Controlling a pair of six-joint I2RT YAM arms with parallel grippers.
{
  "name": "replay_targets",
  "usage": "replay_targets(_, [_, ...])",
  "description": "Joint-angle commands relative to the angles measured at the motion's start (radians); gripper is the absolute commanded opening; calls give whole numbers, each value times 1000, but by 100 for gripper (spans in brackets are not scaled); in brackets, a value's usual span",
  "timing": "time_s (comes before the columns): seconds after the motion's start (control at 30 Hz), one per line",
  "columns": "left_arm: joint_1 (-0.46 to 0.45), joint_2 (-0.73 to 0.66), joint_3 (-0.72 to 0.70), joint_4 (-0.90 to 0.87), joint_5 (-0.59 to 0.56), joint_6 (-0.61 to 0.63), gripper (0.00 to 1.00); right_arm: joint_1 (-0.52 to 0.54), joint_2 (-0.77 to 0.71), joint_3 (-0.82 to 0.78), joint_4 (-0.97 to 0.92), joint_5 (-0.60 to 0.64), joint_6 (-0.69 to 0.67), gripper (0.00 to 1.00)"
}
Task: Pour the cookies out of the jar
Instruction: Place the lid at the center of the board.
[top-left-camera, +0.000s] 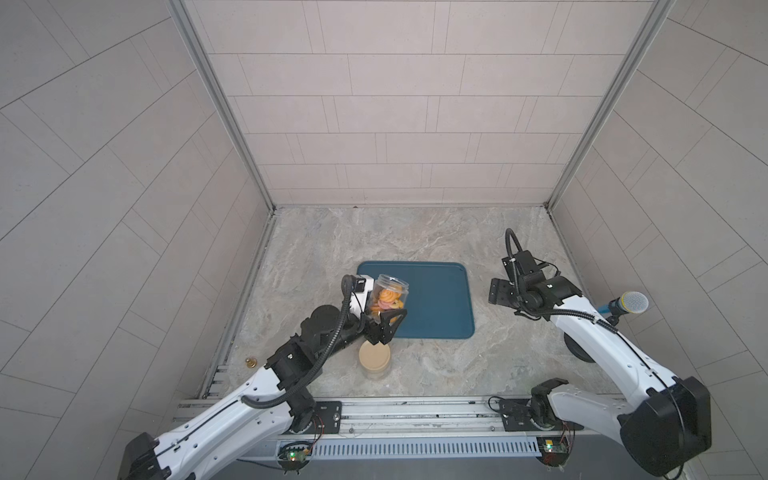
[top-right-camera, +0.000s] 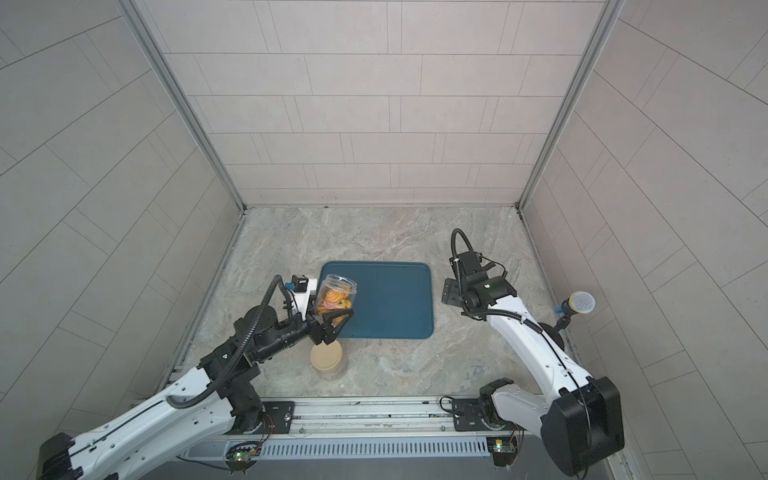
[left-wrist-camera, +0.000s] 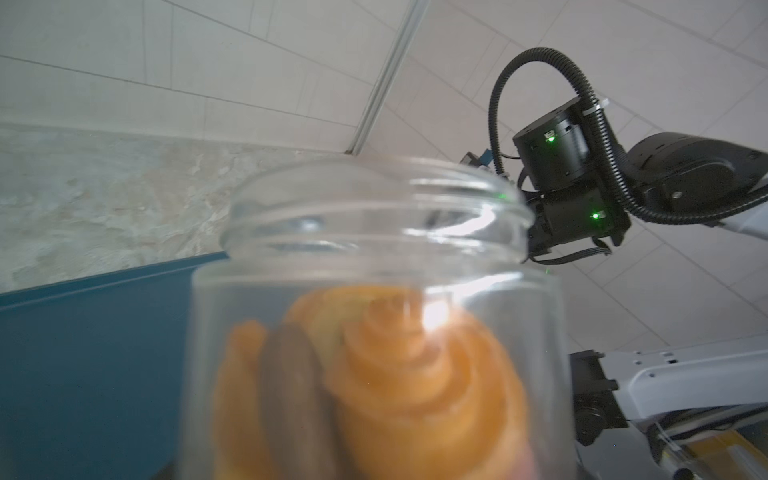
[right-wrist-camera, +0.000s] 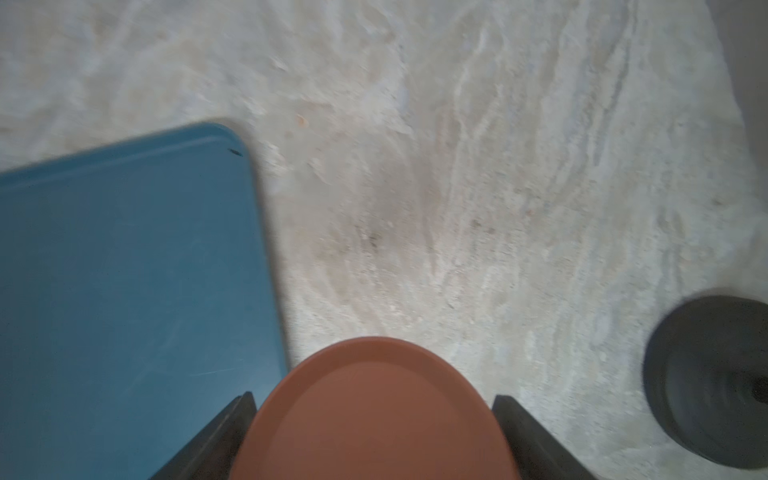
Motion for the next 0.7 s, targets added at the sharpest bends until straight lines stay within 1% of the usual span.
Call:
replay_targets(0.0, [4,-22,63,34,-54,30,0,-27,38,-29,-21,107,-32,0])
replay_targets(0.1, [4,-21,67,28,-56,29,0,-39,73,-67,23,94,-41,0])
replay_targets(0.23, [5,-9,59,51,-50,26,0,-63,126,-120,133,76,-62,0])
replay_targets(0.43, [4,-14,58,46,-50,21,0,-72,221,-108,192,62,-82,0])
replay_targets(0.47, [4,-13,61,41,-49,24,0,-72,226,-107,199,64,-79,4])
replay_targets(0.57, [4,-11,66,25,-54,30,0,-72,238,-100,186,55,-79,33])
replay_targets(0.6, [4,-11,65,26,-55,29,0,-72,233,-103,182,55,-75,41])
replay_targets(0.67, [4,-7,59,38,-56,28,0,-72,217,-110,185,59,-73,54])
